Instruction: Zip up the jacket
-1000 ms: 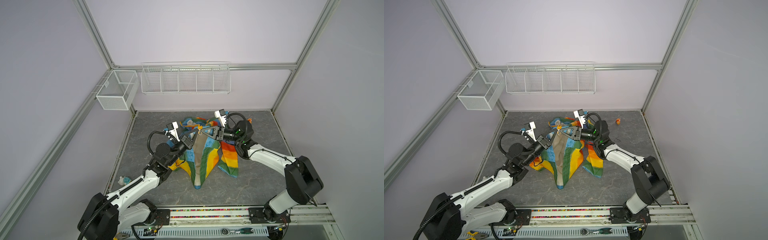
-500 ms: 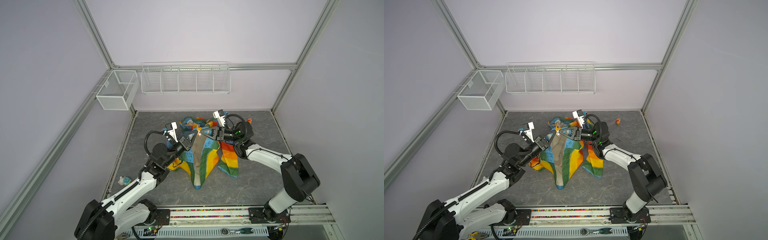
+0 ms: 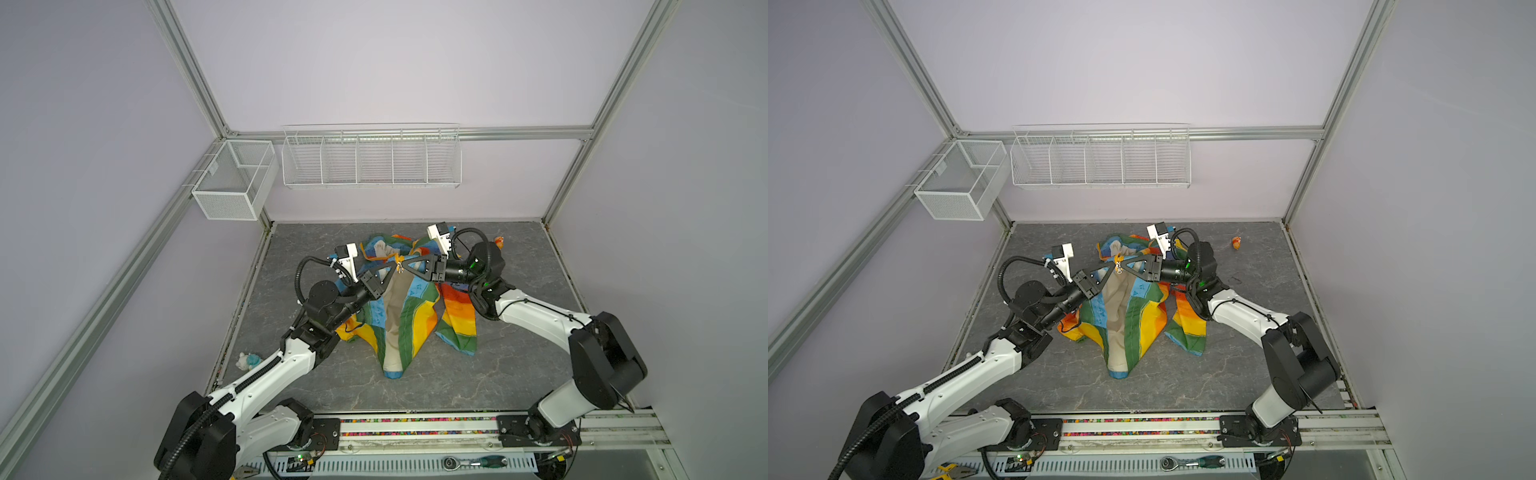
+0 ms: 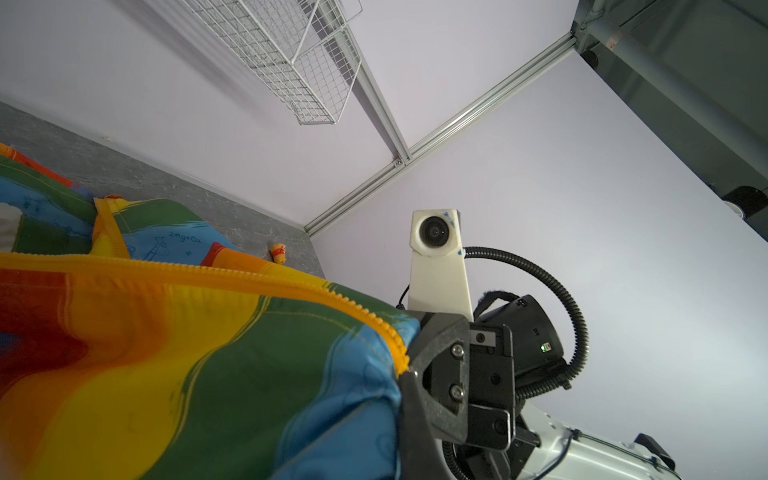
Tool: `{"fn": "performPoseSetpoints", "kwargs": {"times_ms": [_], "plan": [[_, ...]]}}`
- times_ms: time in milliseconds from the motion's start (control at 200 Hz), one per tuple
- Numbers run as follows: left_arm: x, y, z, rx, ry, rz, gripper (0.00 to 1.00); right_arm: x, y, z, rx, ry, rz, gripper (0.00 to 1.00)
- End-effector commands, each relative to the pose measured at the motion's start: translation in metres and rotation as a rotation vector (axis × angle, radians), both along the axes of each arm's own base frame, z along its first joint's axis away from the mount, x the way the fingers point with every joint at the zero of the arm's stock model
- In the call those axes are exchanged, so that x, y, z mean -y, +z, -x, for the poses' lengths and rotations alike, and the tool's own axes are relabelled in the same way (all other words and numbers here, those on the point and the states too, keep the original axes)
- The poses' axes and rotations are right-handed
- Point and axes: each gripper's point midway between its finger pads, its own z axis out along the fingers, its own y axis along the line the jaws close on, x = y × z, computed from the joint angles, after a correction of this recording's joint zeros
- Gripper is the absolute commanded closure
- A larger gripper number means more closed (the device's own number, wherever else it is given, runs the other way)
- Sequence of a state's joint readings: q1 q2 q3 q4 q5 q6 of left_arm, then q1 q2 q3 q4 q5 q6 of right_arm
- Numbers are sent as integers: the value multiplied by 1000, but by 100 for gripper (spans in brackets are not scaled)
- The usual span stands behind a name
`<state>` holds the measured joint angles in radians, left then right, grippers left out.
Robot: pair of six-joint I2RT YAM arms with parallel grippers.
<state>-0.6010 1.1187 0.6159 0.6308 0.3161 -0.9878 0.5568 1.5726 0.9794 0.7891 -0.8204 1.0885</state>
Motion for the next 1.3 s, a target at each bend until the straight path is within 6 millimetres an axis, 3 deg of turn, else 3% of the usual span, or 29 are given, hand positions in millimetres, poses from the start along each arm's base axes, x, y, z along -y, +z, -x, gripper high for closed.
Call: {"fn": "performPoseSetpoints", "kwargs": {"times_ms": [0, 155, 385, 780, 1000, 1055, 1295], "plan": [[9, 5, 5, -13, -66, 10, 100, 16, 14, -29, 48, -179, 1, 93], [14, -12, 5, -71, -91, -23, 100, 18, 6, -40, 13, -215, 6, 93], [23, -52, 9, -202, -155, -87, 100, 23, -10, -52, -31, -259, 40, 93], [21, -85, 14, -332, -151, -136, 100, 27, -78, -43, -115, -228, 262, 93], [20, -107, 23, -461, -186, -203, 100, 34, -114, -30, -163, -196, 393, 71], [20, -110, 25, -479, -193, -209, 100, 36, -122, -24, -178, -180, 418, 61], [18, -102, 22, -480, -190, -219, 100, 54, -144, 13, -172, -114, 550, 38]]}}
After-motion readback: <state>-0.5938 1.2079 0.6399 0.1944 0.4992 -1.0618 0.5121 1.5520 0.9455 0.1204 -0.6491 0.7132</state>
